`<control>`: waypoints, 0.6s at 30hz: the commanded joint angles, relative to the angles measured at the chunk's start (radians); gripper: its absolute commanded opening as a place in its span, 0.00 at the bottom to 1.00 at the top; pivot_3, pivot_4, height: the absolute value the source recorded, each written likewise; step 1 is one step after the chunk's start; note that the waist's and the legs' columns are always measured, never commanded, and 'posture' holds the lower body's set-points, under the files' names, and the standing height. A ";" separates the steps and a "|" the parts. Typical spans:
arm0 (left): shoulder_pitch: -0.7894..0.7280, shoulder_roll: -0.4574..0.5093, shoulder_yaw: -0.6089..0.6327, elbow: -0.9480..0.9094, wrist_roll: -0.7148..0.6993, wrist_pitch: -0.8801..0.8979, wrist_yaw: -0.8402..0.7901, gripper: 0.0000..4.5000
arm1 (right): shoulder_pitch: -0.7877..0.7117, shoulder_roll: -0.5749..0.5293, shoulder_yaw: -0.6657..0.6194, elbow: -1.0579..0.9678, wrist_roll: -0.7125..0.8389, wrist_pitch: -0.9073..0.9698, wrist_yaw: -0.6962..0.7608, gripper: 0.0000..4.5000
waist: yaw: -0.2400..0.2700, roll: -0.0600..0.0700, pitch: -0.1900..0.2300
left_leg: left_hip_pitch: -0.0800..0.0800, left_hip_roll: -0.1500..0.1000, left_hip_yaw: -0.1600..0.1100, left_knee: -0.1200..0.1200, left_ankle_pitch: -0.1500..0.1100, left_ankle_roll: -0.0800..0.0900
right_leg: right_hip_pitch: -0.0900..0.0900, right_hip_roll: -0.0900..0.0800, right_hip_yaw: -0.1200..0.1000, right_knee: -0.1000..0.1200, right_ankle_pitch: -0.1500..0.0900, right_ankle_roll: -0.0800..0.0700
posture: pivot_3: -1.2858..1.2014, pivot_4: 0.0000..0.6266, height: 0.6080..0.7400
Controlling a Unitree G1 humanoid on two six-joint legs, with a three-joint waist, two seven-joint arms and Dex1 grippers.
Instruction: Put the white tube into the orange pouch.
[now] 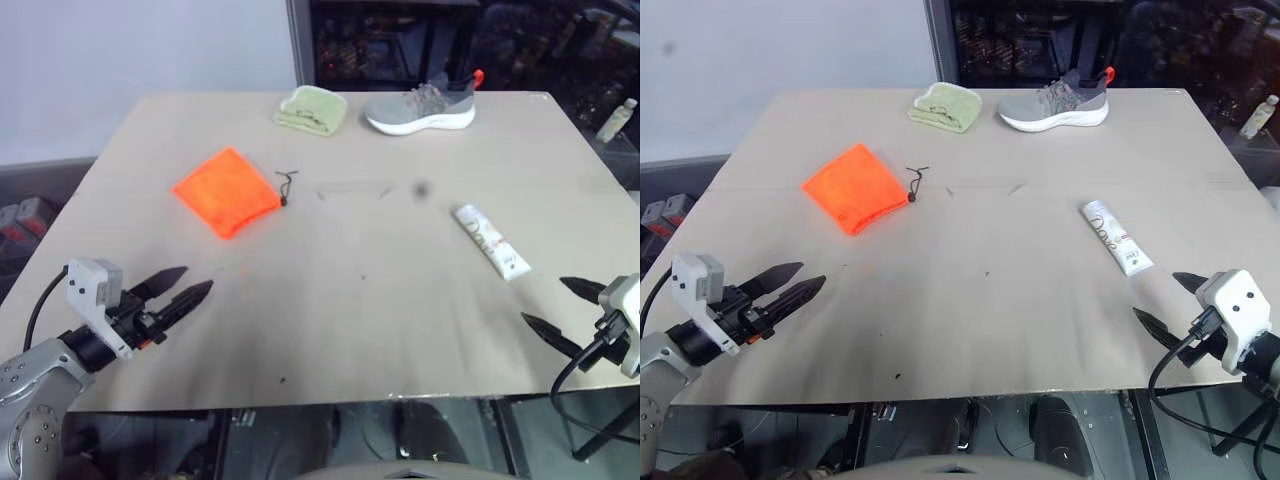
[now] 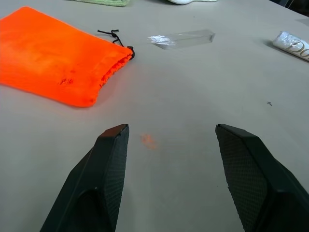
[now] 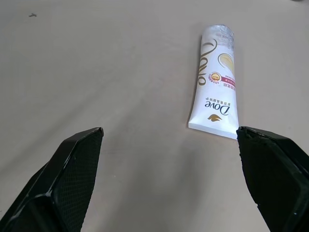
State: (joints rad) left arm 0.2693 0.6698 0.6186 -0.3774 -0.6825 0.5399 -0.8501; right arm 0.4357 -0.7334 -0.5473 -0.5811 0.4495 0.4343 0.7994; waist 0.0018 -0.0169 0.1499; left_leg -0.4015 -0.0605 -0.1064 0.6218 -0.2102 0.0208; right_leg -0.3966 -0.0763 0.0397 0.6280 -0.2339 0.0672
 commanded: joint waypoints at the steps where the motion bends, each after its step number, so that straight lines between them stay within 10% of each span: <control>1: -0.025 0.015 0.008 -0.005 -0.004 -0.023 0.010 0.66 | -0.001 0.011 -0.011 -0.018 0.005 -0.017 -0.004 1.00 | 0.001 0.000 0.000 | 0.000 0.000 0.000 0.000 0.000 0.000 | 0.000 0.000 0.000 0.000 0.000 0.000 | 0.52 0.24 1.00; 18: -0.206 0.029 -0.139 -0.047 0.115 -0.029 0.214 0.66 | -0.160 0.102 0.167 -0.088 0.058 -0.095 -0.038 1.00 | 0.009 0.000 0.002 | 0.002 0.001 0.003 -0.001 0.001 0.001 | 0.000 0.002 -0.002 0.000 0.002 -0.003 | 0.52 0.24 1.00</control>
State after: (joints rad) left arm 0.0810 0.6783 0.4953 -0.3847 -0.6012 0.5356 -0.6518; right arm 0.3055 -0.6264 -0.4072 -0.5938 0.4699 0.3543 0.7556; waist 0.0110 -0.0166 0.1515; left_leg -0.3995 -0.0587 -0.1031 0.6206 -0.2096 0.0217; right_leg -0.3964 -0.0738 0.0380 0.6279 -0.2316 0.0642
